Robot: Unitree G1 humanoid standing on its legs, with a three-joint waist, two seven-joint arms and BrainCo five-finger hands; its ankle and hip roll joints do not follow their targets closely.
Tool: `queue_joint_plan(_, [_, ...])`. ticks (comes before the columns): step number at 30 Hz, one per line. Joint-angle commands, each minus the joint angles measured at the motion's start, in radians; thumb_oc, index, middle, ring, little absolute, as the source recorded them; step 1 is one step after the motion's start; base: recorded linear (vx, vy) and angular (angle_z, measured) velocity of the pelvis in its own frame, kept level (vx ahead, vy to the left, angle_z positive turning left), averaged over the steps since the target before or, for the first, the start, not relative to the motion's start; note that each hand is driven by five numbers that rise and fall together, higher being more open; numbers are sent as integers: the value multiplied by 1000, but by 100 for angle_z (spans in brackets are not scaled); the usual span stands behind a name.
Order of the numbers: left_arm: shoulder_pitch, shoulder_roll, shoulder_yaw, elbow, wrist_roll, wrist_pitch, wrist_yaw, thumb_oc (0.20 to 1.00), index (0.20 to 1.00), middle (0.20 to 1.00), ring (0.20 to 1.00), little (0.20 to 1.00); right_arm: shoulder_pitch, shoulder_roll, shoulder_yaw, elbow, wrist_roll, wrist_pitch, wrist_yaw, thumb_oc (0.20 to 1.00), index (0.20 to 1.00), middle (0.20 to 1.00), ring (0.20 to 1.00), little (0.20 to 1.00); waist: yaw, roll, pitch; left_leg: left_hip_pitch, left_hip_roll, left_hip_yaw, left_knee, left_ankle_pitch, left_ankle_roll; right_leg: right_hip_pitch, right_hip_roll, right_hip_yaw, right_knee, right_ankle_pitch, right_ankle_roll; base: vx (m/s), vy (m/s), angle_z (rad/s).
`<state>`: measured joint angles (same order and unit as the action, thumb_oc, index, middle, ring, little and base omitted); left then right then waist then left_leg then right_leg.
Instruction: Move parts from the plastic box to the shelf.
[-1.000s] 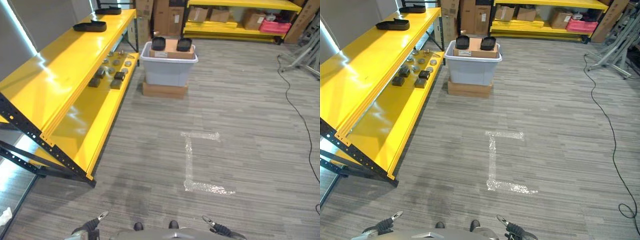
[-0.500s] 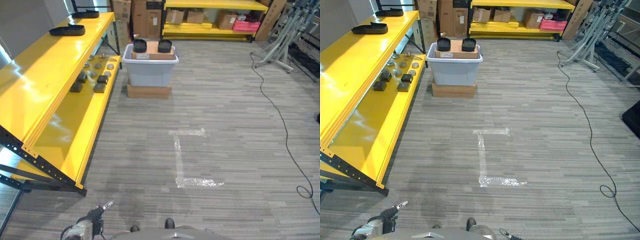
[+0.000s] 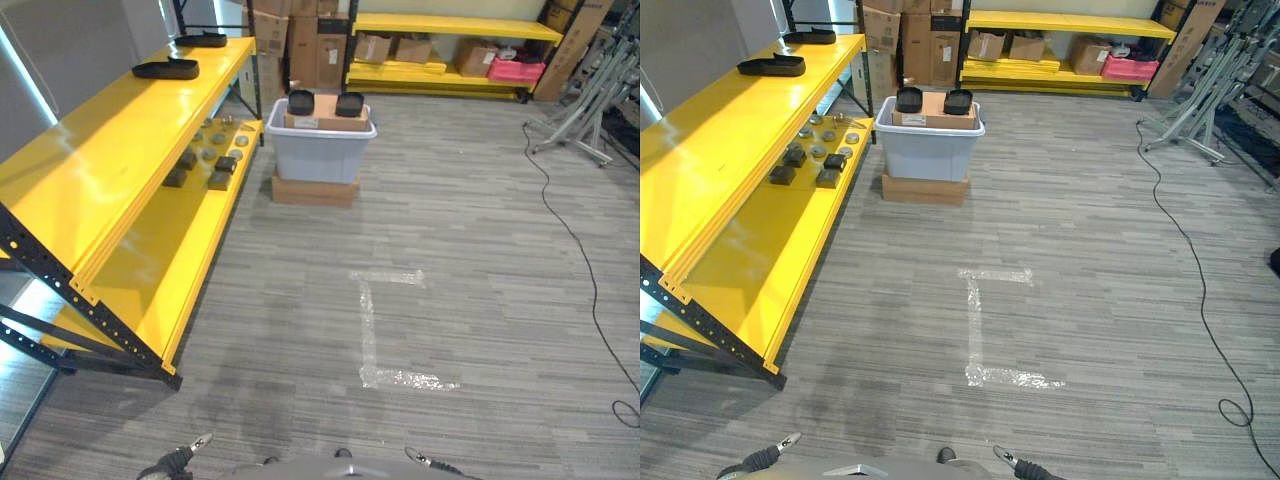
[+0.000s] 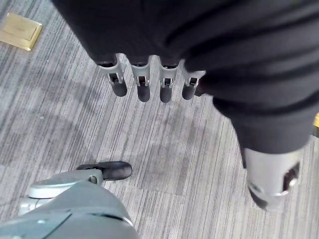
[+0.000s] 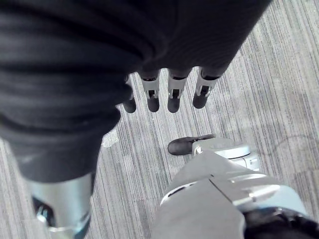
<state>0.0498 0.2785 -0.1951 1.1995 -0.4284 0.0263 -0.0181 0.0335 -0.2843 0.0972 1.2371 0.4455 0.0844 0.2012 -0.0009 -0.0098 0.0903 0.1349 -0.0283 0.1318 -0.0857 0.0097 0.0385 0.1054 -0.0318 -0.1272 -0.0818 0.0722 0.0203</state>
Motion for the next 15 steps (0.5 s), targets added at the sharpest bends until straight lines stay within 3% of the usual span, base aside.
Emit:
queue_joint_plan(1, [-76,8,16,31,19,-53,-19,1000,1000,1000,1000,1000,-63,-14,18,59,11,0,12,1000,1000,1000,1000,1000,1,10,53,6,-37,24,33,-101,46,-17,-40,-44,132,-114,71,24,82,3])
queue_joint_plan(3, [-78,9,12,28,14,-57,-19,1000,1000,1000,1000,1000,-69,-12,20,58,9,4,13,1000,1000,1000,1000,1000,3,12,59,2,-37,18,37,-102,50,-29,-43,-44,158,-119,72,23,84,18])
queue_joint_plan(8, [-78,21,2,22,56,-41,-42,1000,1000,1000,1000,1000,-83,15,45,43,18,12,4,1000,1000,1000,1000,1000,-2,23,84,-14,-30,20,51,-98,71,-124,-60,-32,364,-77,97,59,75,2])
queue_joint_plan(10, [-81,17,-17,30,122,-30,-68,1000,1000,1000,1000,1000,-80,24,58,52,16,4,4,1000,1000,1000,1000,1000,-16,18,95,-1,-34,20,57,-110,67,-168,-65,-46,333,-39,105,195,-13,-8])
queue_joint_plan(13, [-90,13,-26,25,85,-22,-66,1000,1000,1000,1000,1000,-64,24,58,58,18,32,1,1000,1000,1000,1000,1000,-60,3,114,55,-52,13,60,-159,62,-260,-72,-41,234,50,137,333,-129,-11])
queue_joint_plan(15, [-99,7,-31,28,74,-23,-72,1000,1000,1000,1000,1000,-41,25,49,70,-17,41,8,1000,1000,1000,1000,1000,-80,1,122,87,-51,14,65,-182,57,-296,-82,-50,220,79,146,336,-198,1])
